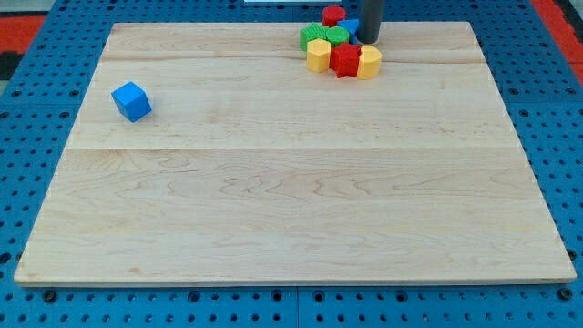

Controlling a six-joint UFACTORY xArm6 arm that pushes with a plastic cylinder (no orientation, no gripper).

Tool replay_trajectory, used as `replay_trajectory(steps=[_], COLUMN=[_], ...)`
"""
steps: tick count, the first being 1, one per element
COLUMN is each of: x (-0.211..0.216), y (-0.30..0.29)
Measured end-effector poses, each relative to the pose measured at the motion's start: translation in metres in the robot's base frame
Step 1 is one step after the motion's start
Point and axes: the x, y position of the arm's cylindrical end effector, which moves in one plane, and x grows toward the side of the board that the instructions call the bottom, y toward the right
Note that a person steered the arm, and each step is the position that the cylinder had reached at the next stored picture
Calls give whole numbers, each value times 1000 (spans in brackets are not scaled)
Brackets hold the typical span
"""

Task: Point your arm towards blue cube

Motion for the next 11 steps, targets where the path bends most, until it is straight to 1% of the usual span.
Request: replay_trajectory(steps=[1, 2, 3, 4, 5, 7, 8, 9, 10, 11], x=[-5, 19, 90, 174, 213, 213, 197, 145, 119, 127], y=[19, 74, 116, 82, -14, -249, -357, -401, -363, -315])
